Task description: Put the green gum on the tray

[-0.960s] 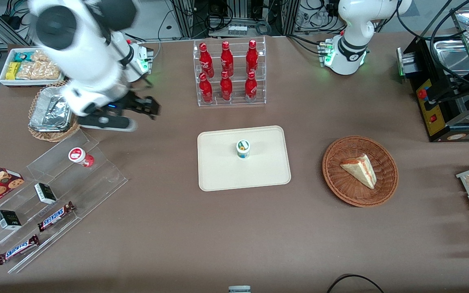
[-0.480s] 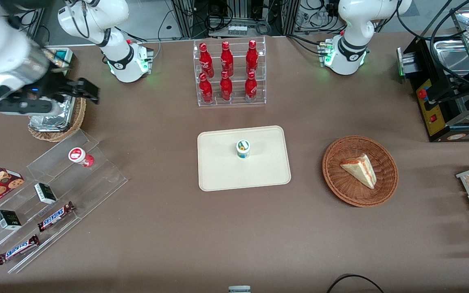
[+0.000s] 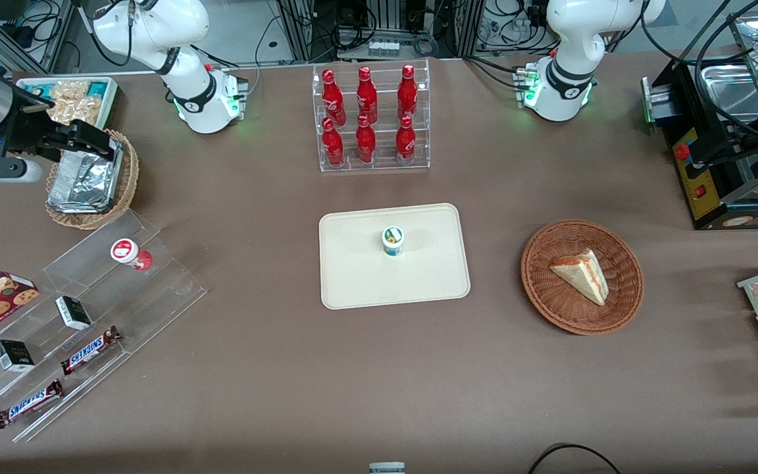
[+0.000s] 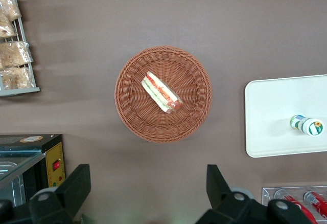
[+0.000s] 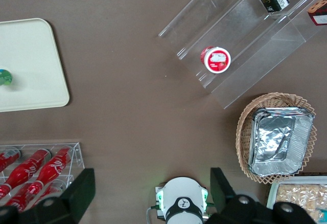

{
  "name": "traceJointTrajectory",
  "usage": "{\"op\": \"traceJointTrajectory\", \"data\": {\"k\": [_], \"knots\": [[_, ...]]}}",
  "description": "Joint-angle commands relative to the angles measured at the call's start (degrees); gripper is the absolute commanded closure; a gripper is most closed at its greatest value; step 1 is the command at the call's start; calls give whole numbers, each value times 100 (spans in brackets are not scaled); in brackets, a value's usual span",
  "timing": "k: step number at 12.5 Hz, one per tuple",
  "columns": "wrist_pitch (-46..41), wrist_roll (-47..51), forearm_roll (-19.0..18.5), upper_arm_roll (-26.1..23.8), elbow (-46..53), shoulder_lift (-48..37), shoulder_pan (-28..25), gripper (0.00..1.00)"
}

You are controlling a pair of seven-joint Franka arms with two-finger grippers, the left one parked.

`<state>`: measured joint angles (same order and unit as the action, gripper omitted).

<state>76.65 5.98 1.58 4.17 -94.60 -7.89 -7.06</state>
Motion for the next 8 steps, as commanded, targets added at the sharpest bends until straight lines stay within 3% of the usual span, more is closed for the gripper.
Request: {"op": "traceJointTrajectory", "data": {"k": [1,8], "knots": [[78,-238,-18,-232,-155,-134,415,0],[122,-238,-44,-223,-67,-28,451,0]]}}
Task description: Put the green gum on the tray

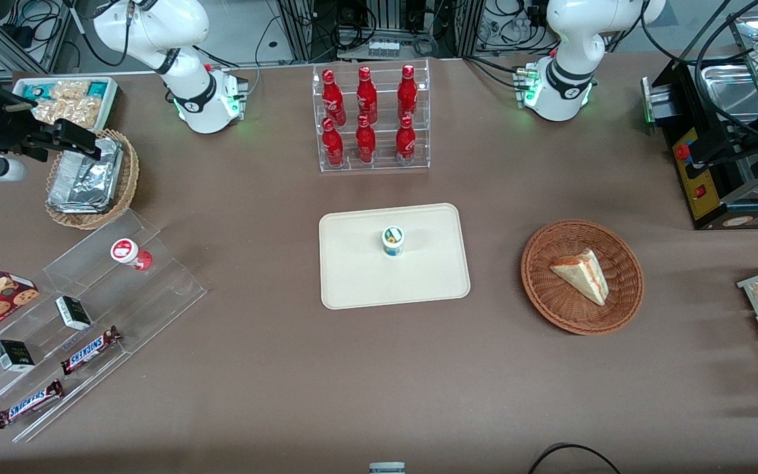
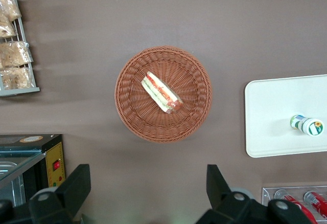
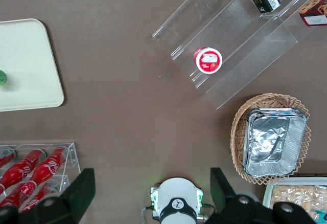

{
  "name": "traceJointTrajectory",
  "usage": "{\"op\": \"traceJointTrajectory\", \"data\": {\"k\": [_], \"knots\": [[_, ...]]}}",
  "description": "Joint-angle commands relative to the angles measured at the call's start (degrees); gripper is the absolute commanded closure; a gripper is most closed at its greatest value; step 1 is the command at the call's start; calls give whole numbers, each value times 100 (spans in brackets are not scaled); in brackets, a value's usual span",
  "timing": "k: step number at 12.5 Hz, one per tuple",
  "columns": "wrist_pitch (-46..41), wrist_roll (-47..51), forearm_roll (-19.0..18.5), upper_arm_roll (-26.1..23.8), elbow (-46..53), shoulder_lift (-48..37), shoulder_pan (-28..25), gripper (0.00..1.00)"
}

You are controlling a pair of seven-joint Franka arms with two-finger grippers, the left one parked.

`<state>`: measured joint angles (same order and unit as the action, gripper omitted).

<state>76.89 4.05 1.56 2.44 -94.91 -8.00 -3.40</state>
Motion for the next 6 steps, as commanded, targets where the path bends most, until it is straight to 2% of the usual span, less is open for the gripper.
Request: {"op": "traceJointTrajectory", "data": {"k": [1,6], "knots": [[90,-62,-34,-50,-36,-9,103,0],[98,-62,37,-50,52,149,357,0]]}}
